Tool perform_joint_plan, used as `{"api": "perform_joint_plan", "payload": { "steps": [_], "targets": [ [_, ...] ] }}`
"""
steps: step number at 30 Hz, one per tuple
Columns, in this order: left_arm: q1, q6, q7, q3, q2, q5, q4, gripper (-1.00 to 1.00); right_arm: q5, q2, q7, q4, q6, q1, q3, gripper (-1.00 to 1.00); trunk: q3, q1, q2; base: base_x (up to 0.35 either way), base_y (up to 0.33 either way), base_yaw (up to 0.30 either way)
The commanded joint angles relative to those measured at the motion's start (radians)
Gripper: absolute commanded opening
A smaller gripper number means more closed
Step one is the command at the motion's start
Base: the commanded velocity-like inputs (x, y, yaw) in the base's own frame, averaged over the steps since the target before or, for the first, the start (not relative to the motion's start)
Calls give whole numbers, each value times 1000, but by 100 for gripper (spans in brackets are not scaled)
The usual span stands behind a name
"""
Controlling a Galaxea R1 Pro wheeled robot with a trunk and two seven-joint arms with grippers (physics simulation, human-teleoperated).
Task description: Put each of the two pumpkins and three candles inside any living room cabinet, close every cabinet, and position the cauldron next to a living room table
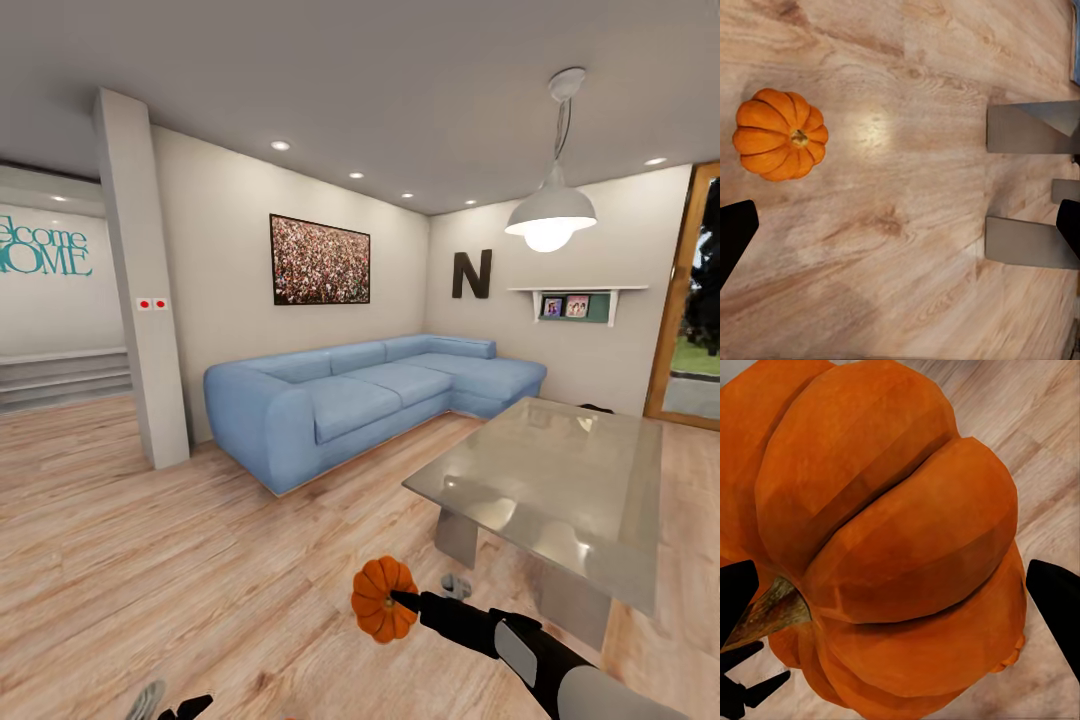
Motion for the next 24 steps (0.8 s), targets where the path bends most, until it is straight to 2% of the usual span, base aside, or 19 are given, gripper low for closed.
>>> {"api": "perform_joint_plan", "payload": {
  "steps": [1,9,14,19,24],
  "targets": [
    [-1,5,0,-1,1,7,6,100,-11,-1,0,-1,9,-1,4,-100,-1,0,-1,-114,0,0],
    [-1,2,1,1,10,6,12,100,-6,0,-2,6,8,-1,4,-100,-1,0,-1,-13,46,0],
    [-1,-2,2,1,13,5,12,100,-5,0,-1,7,8,0,5,-100,-1,0,-1,144,129,0],
    [-1,-52,3,1,15,5,13,100,-5,0,-1,8,8,-1,5,-100,-1,0,-1,200,150,0],
    [-1,-78,5,0,13,6,13,100,-5,0,0,10,7,-1,5,-100,-1,0,-1,45,25,0]
  ]
}}
